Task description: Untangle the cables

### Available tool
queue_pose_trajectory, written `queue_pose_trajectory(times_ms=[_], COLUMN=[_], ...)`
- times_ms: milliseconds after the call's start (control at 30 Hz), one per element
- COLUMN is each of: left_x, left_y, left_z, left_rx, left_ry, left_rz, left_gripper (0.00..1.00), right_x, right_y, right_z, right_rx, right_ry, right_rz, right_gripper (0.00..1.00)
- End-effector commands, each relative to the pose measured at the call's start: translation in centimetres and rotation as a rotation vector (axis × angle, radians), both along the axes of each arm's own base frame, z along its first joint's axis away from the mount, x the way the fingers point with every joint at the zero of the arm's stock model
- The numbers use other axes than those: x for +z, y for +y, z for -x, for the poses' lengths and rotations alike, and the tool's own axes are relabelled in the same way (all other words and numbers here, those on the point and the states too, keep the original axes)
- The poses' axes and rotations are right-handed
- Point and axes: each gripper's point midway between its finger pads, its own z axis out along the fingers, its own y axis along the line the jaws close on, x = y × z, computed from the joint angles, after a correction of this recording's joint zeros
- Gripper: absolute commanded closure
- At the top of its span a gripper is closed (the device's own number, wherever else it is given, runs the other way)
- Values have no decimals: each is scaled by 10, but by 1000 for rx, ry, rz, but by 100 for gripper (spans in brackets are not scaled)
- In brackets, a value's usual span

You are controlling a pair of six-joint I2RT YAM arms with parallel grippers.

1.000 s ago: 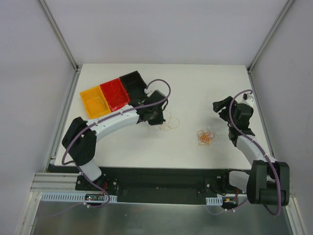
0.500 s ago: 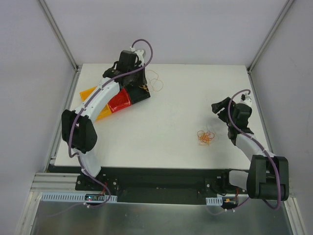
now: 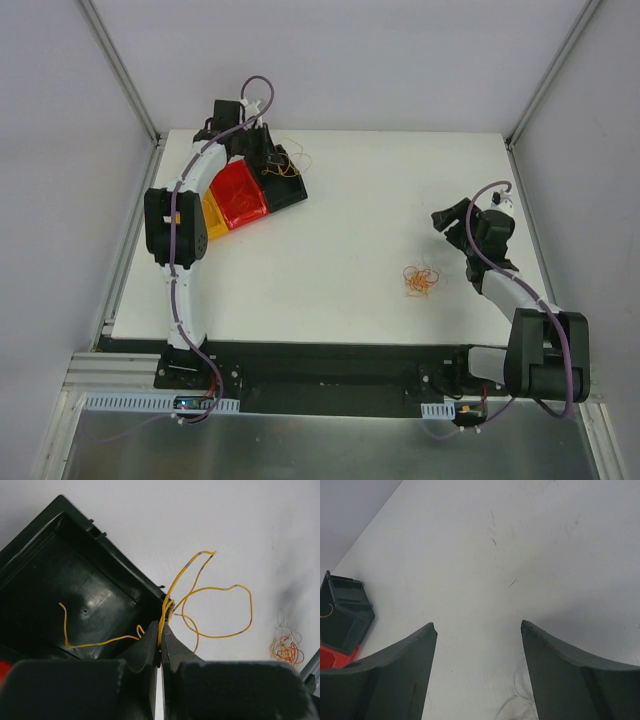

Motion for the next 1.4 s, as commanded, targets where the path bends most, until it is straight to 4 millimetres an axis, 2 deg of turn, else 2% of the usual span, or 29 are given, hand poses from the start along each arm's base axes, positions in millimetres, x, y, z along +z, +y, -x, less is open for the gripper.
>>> queue_pose_trajectory(times_ms=[0, 167, 300, 500, 667, 867, 1100, 1233, 1367], left_x=[2, -35, -54, -69, -67, -43, -4, 30, 67], left_y=[3, 40, 54, 72, 85, 82, 71, 58, 44], left_z=[-2, 3, 4, -4, -15, -25, -20, -2, 35], left_rx=[-25, 94, 144, 238, 323, 362, 370, 341, 310], left_ry=[23, 97, 133, 150, 141, 63, 0, -50, -55], left_rz=[111, 37, -1, -90, -147, -208, -189, -159, -66], left_gripper=[100, 100, 100, 100, 100, 73, 54, 50, 44], right_x=[32, 32, 31, 29, 28, 29, 28, 30, 26], right_y=[-1, 0, 1, 2, 3, 5, 6, 4, 2], right_z=[-19, -20, -20, -21, -22, -24, -24, -22, -17], right_rx=[4, 10, 12, 17, 22, 32, 36, 31, 22], right_ry=[-101, -100, -100, -94, -92, -93, -89, -94, -50], right_rz=[-14, -21, -27, -31, -35, -44, -46, -34, -16], right_gripper=[29, 29, 29, 29, 29, 30, 30, 30, 31])
